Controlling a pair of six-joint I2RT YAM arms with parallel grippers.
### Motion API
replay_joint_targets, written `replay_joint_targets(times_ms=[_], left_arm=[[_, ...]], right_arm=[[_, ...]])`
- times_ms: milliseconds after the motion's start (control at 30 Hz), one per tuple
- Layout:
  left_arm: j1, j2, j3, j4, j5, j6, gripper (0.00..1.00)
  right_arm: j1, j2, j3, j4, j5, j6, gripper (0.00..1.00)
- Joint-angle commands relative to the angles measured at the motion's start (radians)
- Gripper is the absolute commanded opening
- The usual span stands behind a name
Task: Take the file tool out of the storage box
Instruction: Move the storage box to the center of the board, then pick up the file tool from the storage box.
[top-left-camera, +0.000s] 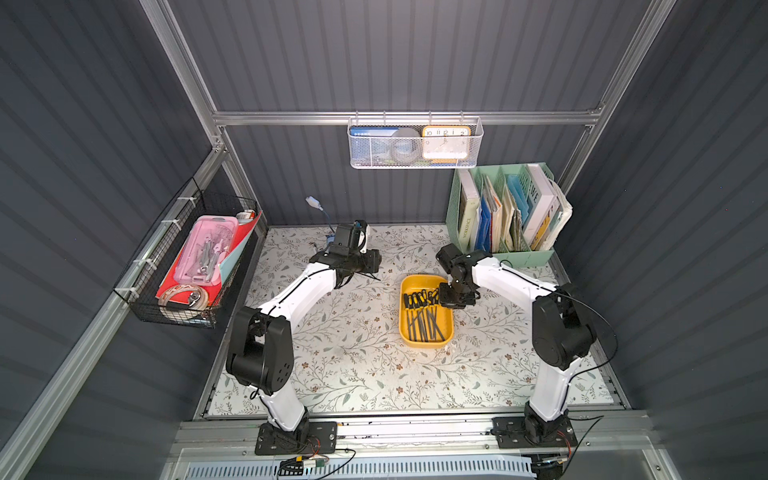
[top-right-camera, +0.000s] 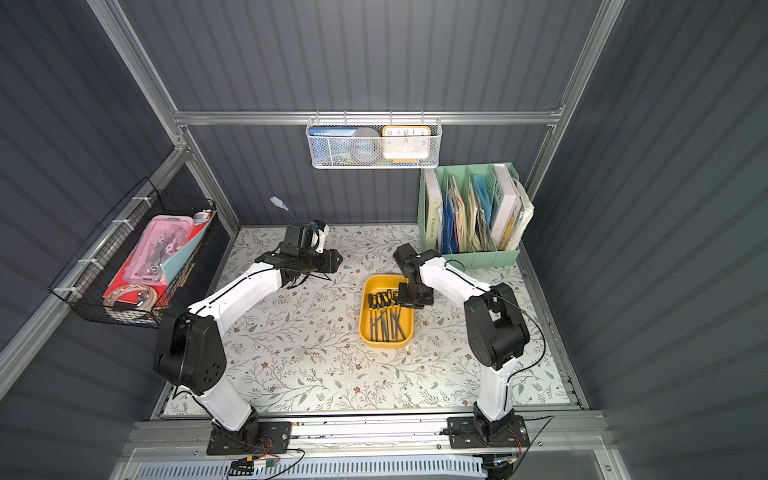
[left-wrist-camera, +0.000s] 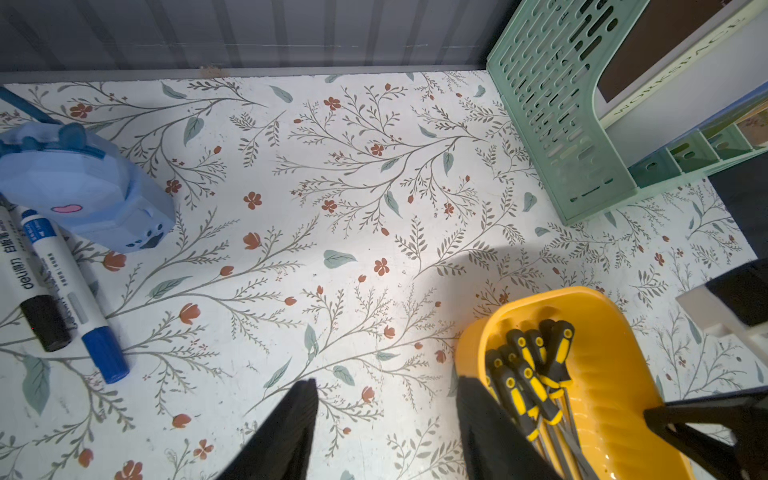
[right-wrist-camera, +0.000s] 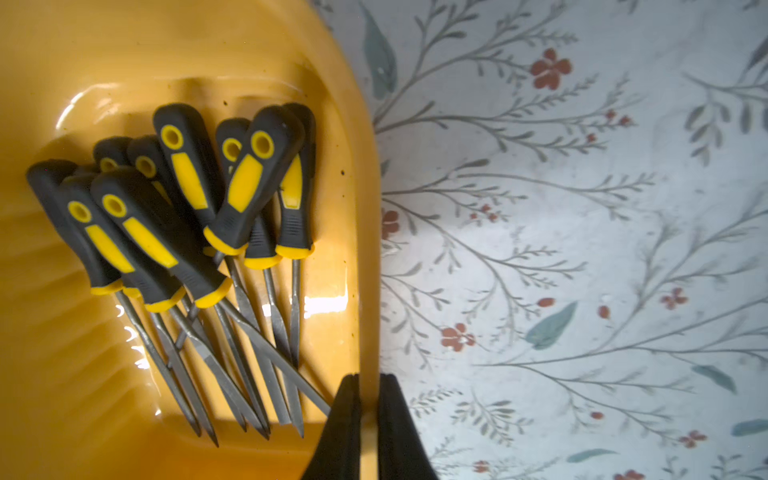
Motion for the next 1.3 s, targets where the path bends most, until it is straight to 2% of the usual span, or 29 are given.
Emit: replay_joint_targets(times_ms=[0,67,267,500,567,700,767,833,967,1067,1167,1267], left_arm=[[0.003,-0.032,-0.001,-0.015,0.0,0.017,0.59],[0.004,-0.034,-0.007,-0.014,-0.001,0.016,0.59],[0.004,-0.038,-0.02,-0.017,-0.003,0.017,0.6],[0.004,-0.031,-0.009,-0.02,0.008,0.02,0.61],[0.004,-0.031,-0.006,-0.023,0.008,0.021,0.61],[0.004,-0.034,-0.007,-0.024,0.008,0.021,0.63],[0.004,-0.037,-0.007,-0.022,0.008,0.018,0.64],[0.005,-0.038,-0.003,-0.021,0.016,0.015,0.65],[0.009,-0.052,-0.01,0.007,0.035,-0.005,0.67],[0.017,-0.074,-0.041,0.064,0.067,-0.04,0.67],[0.029,-0.091,-0.07,0.119,0.108,-0.077,0.68],[0.033,-0.108,-0.098,0.165,0.136,-0.104,0.68]], right_arm=[[-0.07,-0.062,-0.032,-0.056,0.004,-0.194,0.0],[-0.118,-0.078,-0.047,-0.069,0.0,-0.281,0.0],[-0.261,-0.108,-0.084,-0.077,0.018,-0.429,0.0],[-0.39,-0.084,-0.116,-0.057,0.001,-0.513,0.0],[-0.413,-0.077,-0.109,-0.05,-0.01,-0.518,0.06],[-0.416,-0.074,-0.079,-0.046,-0.025,-0.52,0.24],[-0.415,-0.078,-0.045,-0.061,-0.04,-0.515,0.36],[-0.407,-0.095,-0.008,-0.076,-0.019,-0.493,0.43],[-0.374,-0.188,0.022,-0.069,-0.05,-0.467,0.48],[-0.308,-0.248,-0.013,-0.016,-0.102,-0.427,0.52],[-0.242,-0.239,-0.041,0.004,-0.089,-0.385,0.53],[-0.231,-0.178,-0.038,-0.016,-0.102,-0.354,0.53]])
